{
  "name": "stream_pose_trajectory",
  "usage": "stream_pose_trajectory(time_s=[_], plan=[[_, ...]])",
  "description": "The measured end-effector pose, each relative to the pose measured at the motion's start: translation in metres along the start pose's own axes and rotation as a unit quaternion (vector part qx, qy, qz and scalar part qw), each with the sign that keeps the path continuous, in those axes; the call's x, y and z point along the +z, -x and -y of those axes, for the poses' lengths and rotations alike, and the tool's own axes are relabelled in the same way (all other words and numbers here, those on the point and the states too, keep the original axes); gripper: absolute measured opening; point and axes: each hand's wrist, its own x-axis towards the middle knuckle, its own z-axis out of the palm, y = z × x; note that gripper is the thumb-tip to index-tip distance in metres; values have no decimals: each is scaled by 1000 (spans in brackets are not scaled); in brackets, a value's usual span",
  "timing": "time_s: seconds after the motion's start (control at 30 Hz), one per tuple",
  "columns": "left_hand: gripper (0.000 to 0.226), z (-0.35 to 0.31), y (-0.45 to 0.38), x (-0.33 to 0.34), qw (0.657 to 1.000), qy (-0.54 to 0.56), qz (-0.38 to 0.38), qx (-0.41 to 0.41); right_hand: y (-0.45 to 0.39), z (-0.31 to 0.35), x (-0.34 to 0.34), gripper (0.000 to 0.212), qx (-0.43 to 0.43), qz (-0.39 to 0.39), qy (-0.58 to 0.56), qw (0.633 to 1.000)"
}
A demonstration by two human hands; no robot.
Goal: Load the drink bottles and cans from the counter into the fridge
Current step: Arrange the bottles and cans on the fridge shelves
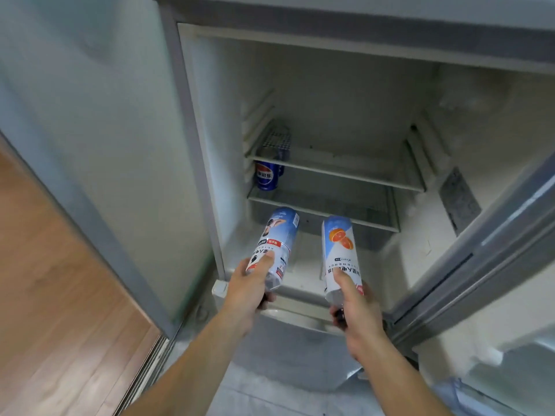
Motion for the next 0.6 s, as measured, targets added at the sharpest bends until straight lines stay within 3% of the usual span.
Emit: stream_pose_trajectory(time_s=[0.1, 0.33, 0.6], plan=[[61, -20, -31, 15, 1000, 3, 12, -15, -20, 16, 19, 32, -14, -13, -12, 1000], [58, -58, -90, 57, 999, 7, -8, -31, -75, 48, 63, 31, -8, -11, 4, 1000], [53, -82, -148, 89, 996, 35, 18, 84, -138, 73, 114, 18, -60, 8, 53, 997]])
